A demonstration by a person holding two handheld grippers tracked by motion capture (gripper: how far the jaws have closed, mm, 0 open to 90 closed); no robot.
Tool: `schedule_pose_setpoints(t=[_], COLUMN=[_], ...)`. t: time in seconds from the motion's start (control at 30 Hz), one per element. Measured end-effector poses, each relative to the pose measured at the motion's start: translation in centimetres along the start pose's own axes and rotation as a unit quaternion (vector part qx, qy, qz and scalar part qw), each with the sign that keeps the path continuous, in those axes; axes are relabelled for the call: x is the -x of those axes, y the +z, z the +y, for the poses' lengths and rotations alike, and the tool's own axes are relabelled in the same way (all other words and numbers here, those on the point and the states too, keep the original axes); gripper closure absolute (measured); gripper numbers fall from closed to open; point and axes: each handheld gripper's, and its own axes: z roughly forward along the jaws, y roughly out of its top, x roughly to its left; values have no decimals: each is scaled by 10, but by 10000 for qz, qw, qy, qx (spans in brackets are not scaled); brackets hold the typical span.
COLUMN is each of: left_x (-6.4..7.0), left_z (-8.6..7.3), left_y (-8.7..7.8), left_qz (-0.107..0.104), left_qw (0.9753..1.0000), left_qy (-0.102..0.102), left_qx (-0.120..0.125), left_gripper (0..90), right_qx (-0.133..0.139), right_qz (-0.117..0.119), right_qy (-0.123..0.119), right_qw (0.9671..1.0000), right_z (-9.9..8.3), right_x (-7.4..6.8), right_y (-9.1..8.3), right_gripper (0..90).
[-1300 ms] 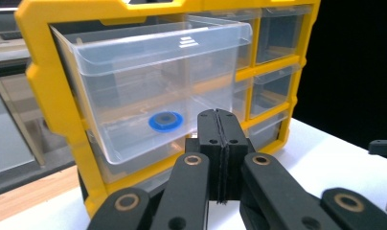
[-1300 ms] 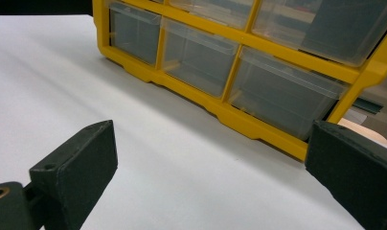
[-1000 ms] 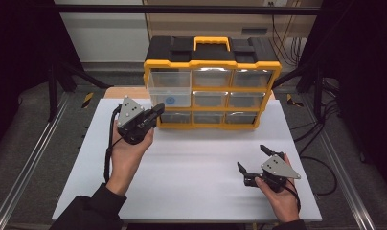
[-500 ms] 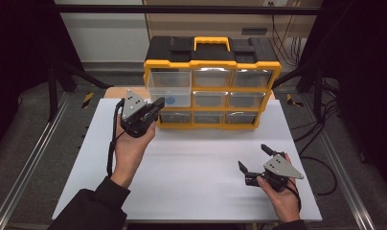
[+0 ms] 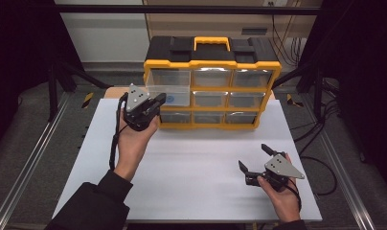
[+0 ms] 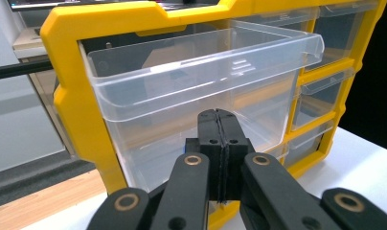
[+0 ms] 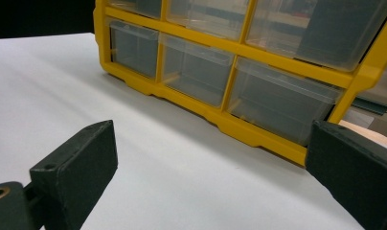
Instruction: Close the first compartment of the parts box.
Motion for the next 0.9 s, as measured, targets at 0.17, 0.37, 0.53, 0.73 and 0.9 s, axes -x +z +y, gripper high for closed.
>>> schedule_pose_setpoints(t=[0.17,0.37,0.53,0.73,0.9], left_x=[2,0,-1,-2,-4], left_z=[5,6,6,7,8], left_y=[6,14,20,25,28], left_qz=[19,37,65,97,115], left_qw=[10000,9999,10000,9999,9998], left_qy=[26,76,-26,59,97], left_qx=[-17,-62,-66,-98,-127], left_gripper=[894,895,895,895,895], right_qx=[6,18,33,39,39], right_qz=[-20,0,-10,-14,-14], right_qy=[38,33,37,27,47], right_qw=[10000,10000,10000,10000,10000], right_z=[0,0,1,0,1], right_x=[0,0,1,1,1], right_y=[0,0,0,0,-1], right_gripper=[43,43,43,49,51])
